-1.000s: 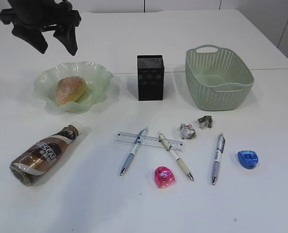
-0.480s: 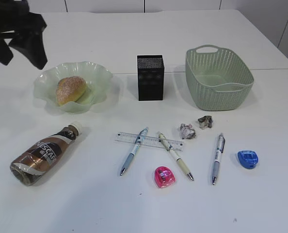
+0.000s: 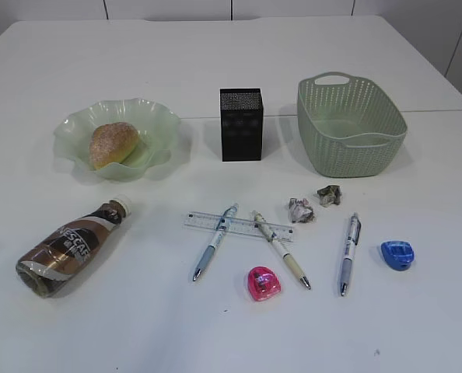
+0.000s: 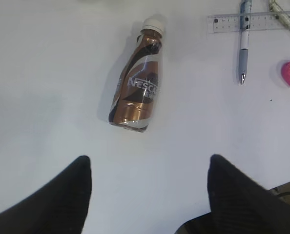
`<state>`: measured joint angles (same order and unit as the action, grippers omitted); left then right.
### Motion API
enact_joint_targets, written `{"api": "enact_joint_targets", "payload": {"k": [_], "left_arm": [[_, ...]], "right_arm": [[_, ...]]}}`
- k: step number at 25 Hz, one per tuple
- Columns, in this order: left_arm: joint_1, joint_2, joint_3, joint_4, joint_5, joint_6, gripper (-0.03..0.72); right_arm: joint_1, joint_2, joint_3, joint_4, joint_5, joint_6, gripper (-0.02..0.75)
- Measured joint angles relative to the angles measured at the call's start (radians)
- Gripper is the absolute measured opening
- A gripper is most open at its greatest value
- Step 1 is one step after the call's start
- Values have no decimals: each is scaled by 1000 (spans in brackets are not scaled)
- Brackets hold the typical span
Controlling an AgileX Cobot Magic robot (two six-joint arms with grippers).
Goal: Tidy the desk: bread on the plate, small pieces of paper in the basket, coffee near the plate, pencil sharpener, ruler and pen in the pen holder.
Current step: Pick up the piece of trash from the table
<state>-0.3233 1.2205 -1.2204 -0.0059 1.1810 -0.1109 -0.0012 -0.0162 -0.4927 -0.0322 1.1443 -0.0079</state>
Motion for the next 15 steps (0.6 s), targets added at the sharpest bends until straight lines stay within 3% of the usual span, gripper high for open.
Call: {"api": "enact_joint_targets", "payload": {"k": [4, 10, 15], "left_arm": [[-10, -141, 139, -11, -69, 0, 519], [-83, -340, 343, -13, -171, 0, 519], [-102, -442, 418, -13, -184, 0, 519]], "right_arm": [[0, 0, 0, 0, -2, 0, 415], [0, 86, -34, 2, -60, 0, 415], [0, 275, -116, 15, -164, 0, 415]]}}
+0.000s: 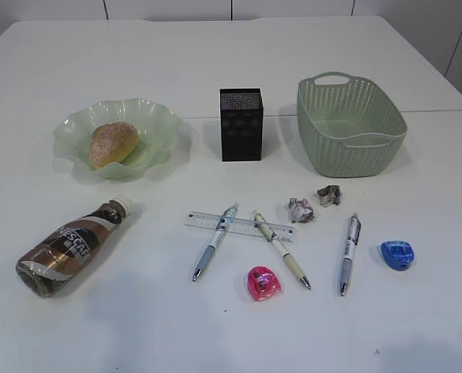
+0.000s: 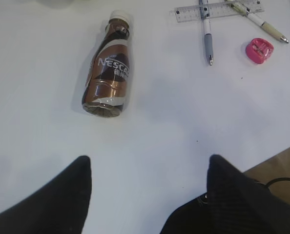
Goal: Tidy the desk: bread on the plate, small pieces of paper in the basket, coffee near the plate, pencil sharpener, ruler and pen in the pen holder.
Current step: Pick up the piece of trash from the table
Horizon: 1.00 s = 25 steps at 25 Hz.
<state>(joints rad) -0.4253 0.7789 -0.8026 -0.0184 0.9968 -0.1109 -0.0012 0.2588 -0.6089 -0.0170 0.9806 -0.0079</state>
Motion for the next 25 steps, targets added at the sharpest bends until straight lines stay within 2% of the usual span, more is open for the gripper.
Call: {"api": "enact_joint_targets", "payload": {"k": [17, 25], "left_arm": [[-2, -64, 30, -37, -19, 0, 502], [-2, -64, 30, -66, -45, 0, 494]], "right_arm": [[0, 768, -335, 109, -21, -30, 414], [0, 981, -411, 128, -21, -30, 412]]}}
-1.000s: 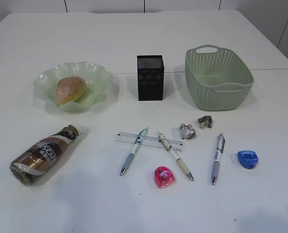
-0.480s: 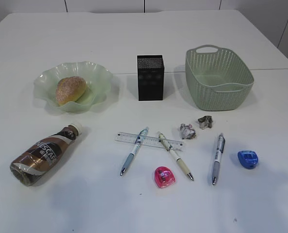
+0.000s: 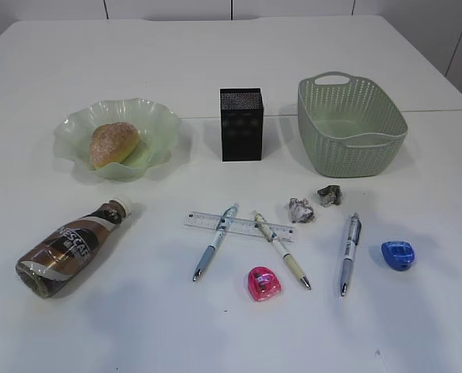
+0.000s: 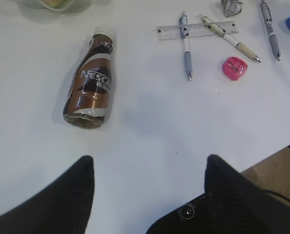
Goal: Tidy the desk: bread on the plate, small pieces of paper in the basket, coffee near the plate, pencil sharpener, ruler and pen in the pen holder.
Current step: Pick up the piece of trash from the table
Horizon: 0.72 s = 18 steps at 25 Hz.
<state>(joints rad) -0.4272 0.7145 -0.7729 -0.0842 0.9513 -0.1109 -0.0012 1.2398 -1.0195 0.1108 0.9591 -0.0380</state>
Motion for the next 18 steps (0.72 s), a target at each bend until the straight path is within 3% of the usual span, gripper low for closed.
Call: {"api": "enact_joint_targets", "payload": {"k": [11, 18], "left_arm": [[0, 0, 0, -13, -14, 0, 491], [0, 0, 0, -18, -17, 0, 490]], "right_arm": [[0, 239, -164, 192, 4, -109, 409], [82, 367, -280, 187, 4, -132, 408]]}}
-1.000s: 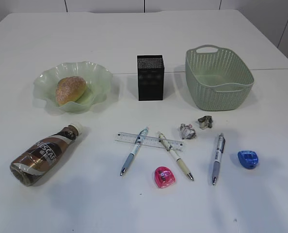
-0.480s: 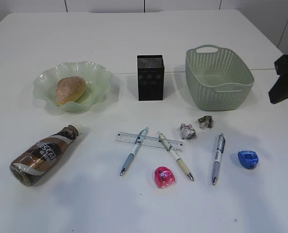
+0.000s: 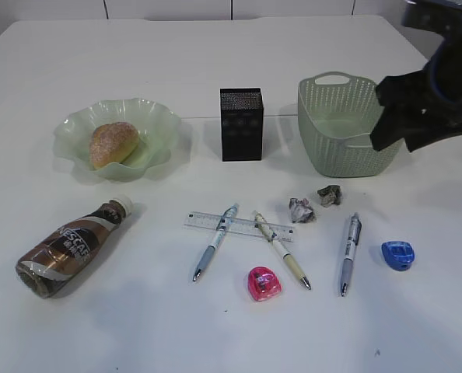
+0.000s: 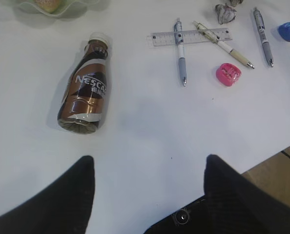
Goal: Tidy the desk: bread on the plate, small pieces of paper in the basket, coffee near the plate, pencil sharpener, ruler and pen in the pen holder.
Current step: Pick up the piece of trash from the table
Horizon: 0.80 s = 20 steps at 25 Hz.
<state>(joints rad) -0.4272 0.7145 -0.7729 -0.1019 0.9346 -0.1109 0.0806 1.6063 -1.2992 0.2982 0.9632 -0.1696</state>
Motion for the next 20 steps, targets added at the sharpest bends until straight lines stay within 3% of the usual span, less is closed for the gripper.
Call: {"api": "enact_joint_targets", "payload": {"k": [6, 20], "left_arm": [[0, 0, 0, -1, -1, 0, 490], [0, 60, 88, -23, -124, 0, 489]], "right_arm": [[68, 124, -114, -95, 23, 19, 407], [78, 354, -244, -180, 67, 45, 407]]}}
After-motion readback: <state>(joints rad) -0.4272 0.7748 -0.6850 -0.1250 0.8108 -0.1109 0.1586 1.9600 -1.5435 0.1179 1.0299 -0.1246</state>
